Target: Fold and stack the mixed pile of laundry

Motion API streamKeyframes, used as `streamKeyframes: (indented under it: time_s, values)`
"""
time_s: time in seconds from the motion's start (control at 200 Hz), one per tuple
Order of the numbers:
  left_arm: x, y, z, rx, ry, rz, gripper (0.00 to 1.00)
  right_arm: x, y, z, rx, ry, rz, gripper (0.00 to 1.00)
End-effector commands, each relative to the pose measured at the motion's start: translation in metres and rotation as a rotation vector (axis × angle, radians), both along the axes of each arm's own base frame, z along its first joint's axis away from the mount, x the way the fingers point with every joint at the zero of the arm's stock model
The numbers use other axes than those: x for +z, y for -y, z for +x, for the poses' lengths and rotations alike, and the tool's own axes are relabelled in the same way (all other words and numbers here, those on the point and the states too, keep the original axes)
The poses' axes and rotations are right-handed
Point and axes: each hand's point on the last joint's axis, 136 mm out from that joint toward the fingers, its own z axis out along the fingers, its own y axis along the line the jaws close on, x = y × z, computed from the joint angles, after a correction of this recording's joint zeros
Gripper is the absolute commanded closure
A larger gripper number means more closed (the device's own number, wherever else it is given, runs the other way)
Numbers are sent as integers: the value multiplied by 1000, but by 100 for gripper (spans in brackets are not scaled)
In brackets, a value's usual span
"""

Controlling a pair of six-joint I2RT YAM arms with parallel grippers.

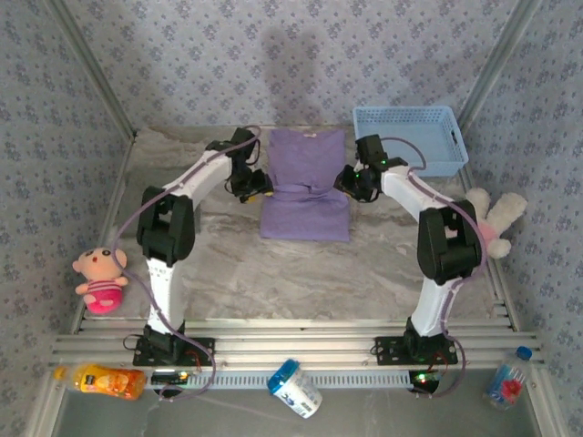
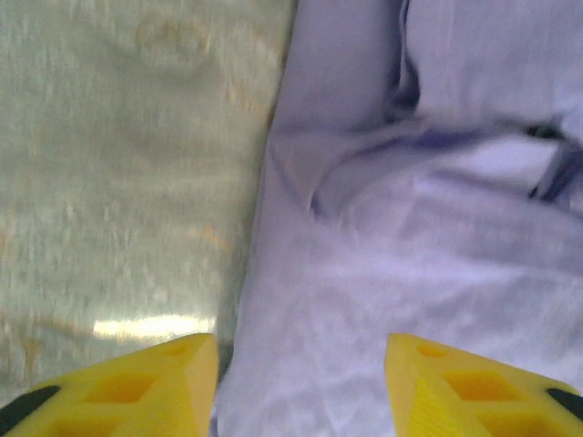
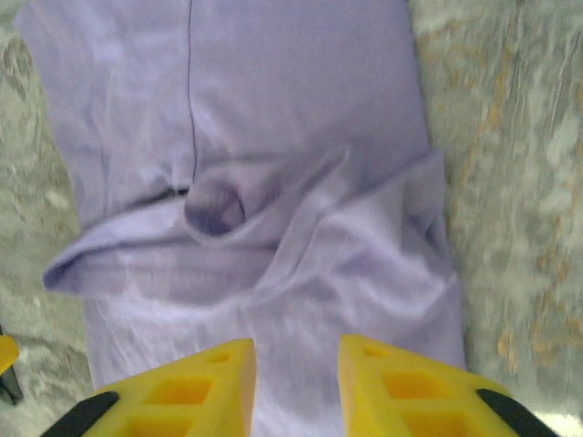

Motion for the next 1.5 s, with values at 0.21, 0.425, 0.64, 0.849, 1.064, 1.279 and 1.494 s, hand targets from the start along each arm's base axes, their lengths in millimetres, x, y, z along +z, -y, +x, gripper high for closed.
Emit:
streamKeyframes:
  time_s: [0.21,0.425,0.64,0.849,1.064,1.279,1.494]
  values:
    - [-4,37,-68,-144,-7,-53,71,-40,-42,-73,104,-111,-61,78]
    - [-52,35,-57,-146,-16,-11,71,-82,-33,-83,58,-190,-91,79]
    - [-100,-1,-82,-169,-128,141,73,-108,-17,-98,58,-251,-153,79]
    - [-115,-36,-134,-176,-194,214,73,-106,-21,-123,99,-268,-172,79]
    - [-118,-69,-198,-182,-269,254,73,-100,-26,-181,145,-306,-217,83]
    - [-89,-90,-242,-180,-293,261,72,-82,-33,-221,149,-299,-168,83]
    - [-36,-74,-213,-178,-152,207,64,-40,-72,-185,213,-172,-79,85]
